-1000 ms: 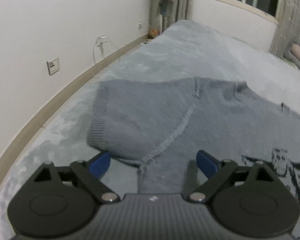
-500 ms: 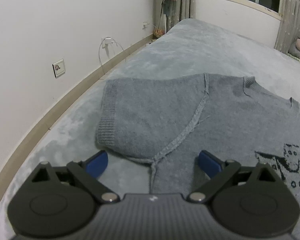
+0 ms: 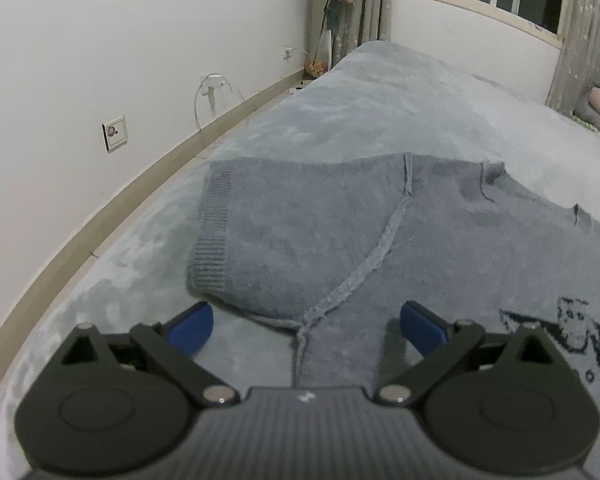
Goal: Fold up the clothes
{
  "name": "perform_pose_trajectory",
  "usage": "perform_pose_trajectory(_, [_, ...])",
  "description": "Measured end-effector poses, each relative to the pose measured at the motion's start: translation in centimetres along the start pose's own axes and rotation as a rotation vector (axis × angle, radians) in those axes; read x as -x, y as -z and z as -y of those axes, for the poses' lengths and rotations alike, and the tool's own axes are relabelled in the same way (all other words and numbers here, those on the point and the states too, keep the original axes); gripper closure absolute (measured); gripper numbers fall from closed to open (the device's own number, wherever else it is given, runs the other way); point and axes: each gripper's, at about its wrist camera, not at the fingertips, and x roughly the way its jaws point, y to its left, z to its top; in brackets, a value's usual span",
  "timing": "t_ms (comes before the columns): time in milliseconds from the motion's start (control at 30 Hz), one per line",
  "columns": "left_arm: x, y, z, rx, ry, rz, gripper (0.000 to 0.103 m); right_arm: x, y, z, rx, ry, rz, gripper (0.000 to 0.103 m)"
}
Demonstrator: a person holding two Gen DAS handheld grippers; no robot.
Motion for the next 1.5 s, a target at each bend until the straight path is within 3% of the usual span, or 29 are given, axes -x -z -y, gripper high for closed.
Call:
perform_pose_trajectory(67, [0.1, 0.0, 0.3, -0.01, 0.001, 0.005, 0.002, 1.0, -0.6, -0.6, 0.031, 0.003, 0.043, 0.069])
perform_pose_trajectory(133, [0.1, 0.2, 0.9, -0.042, -0.019, 0.016, 0.002, 2.3, -1.5, -1.4, 0.066, 0.003, 0.107, 0.06])
perform_pose_trajectory(367, [0.3, 0.3, 1.9, -0.112, -0.044, 0.047, 0.002, -1.0, -7.1, -7.4, 0.186, -0.242, 0.117, 0.056])
perform_pose_trajectory(500, [0.7, -0.2, 1.8, -0.132, -0.047, 0.084, 0.001, -6.3, -9.8, -11.3, 0.301, -0.223, 0.097, 0.056])
perform_pose_trajectory(667, [-0.4, -0.8, 1.4, -0.118, -0.038, 0.06, 0.001, -11.4, -11.8, -14.2, 0.306, -0.259, 0.084, 0.056])
perform_pose_trajectory(733, [-0.8, -0.8, 1.2, -0.116, -0.048, 0.054, 0.001, -12.8, -12.0, -15.3, 0.327, -0.26, 0.059, 0.063])
perform_pose_trajectory(767, [-1.0, -0.8, 1.2, -0.116, -0.053, 0.052, 0.001, -13.6, -12.0, -15.8, 0.348, -0.255, 0.033, 0.084])
perform_pose_trajectory(833, [-1.0, -0.8, 1.2, -0.116, -0.052, 0.052, 0.001, -14.4, -12.2, -16.3, 0.363, -0.251, 0.0, 0.099])
perform_pose_trajectory(1000, [-1.1, -0.6, 1.2, -0.129, -0.054, 0.052, 0.001, -14.5, -13.0, -15.3, 0.279, -0.219, 0.006, 0.101])
perform_pose_trajectory(1100, [-1.3, -0.5, 1.0, -0.127, -0.053, 0.046, 0.001, -14.9, -12.2, -16.8, 0.362, -0.155, 0.029, 0.101])
perform_pose_trajectory(1167, [-1.4, -0.6, 0.9, -0.118, -0.053, 0.041, 0.001, -14.4, -12.2, -17.8, 0.372, -0.074, 0.095, 0.1])
perform_pose_trajectory(1200, [-1.5, -0.6, 0.8, -0.115, -0.053, 0.04, 0.001, -13.5, -12.4, -18.1, 0.355, -0.086, 0.14, 0.099])
perform_pose_trajectory(1233, [-1.5, -0.6, 0.8, -0.115, -0.054, 0.04, 0.001, -12.7, -12.7, -18.4, 0.336, -0.104, 0.186, 0.096])
perform_pose_trajectory(1333, [-1.5, -0.6, 0.9, -0.121, -0.056, 0.041, 0.001, -10.4, -13.1, -20.6, 0.286, -0.381, 0.167, 0.075])
perform_pose_trajectory(1400, [-1.4, -0.6, 0.8, -0.12, -0.056, 0.041, 0.001, -9.6, -13.0, -23.0, 0.305, -0.533, 0.128, 0.074])
perform_pose_trajectory(1500, [-1.4, -0.7, 0.7, -0.107, -0.05, 0.037, 0.001, -9.5, -12.9, -26.3, 0.305, -0.608, 0.104, 0.07])
